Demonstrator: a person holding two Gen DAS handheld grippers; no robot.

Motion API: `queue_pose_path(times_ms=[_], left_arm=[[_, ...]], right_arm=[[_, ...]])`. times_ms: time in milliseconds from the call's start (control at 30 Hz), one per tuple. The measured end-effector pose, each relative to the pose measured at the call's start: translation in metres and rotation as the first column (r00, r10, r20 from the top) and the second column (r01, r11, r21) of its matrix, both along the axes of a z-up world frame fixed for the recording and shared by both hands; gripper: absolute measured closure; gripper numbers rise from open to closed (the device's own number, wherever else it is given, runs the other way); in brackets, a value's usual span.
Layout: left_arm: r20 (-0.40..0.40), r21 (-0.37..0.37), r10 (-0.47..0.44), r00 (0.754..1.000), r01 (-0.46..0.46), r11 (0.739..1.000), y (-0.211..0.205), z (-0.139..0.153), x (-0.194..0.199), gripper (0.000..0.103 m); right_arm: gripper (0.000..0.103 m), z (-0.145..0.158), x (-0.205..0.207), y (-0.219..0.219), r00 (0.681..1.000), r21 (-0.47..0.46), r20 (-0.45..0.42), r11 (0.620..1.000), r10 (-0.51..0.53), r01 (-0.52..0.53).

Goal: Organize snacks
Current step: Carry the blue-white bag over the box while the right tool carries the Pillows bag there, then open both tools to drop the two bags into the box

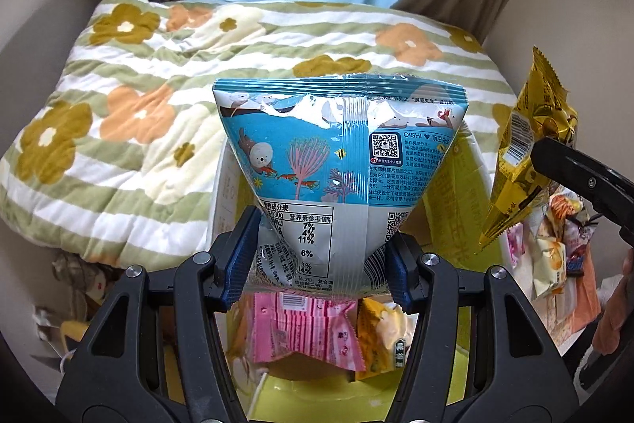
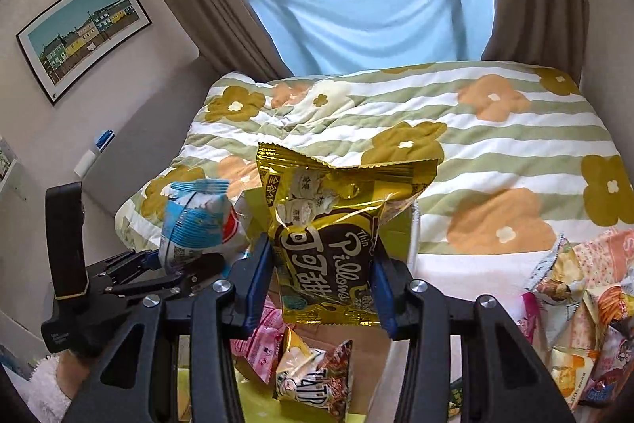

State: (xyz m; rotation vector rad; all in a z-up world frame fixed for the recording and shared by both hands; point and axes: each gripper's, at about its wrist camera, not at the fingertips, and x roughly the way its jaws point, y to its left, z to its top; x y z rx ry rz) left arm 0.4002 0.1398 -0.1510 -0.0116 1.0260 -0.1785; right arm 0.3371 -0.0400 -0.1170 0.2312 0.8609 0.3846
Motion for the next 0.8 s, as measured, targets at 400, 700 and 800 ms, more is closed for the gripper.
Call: queue_pose_path(times_ms=[400, 700, 800], left_arm=[[-0.030, -0.018, -0.009, 1.000, 0.008, 1.000, 0.007, -0.021, 0.023, 0.008], [-0.058, -0.025, 0.075, 0.996, -0.076, 0.997, 0.031, -0.028, -0.003, 0.008], [-0.057, -0.021, 0.097, 0.994, -0.099, 0.995, 0.036, -0.027, -0.008, 0.008]], right_arm=[[0.061, -0.031, 0.033, 0.016, 0.996, -0.030, -0.087, 1.000, 0.000, -0.002], [0.061, -0.054, 0.044, 0.027, 0.989, -0.071, -0.141, 0.996, 0.047, -0.057], [0.058, -0.061, 0.049, 0.030, 0.988, -0.081, -0.144, 0.994, 0.057, -0.069]])
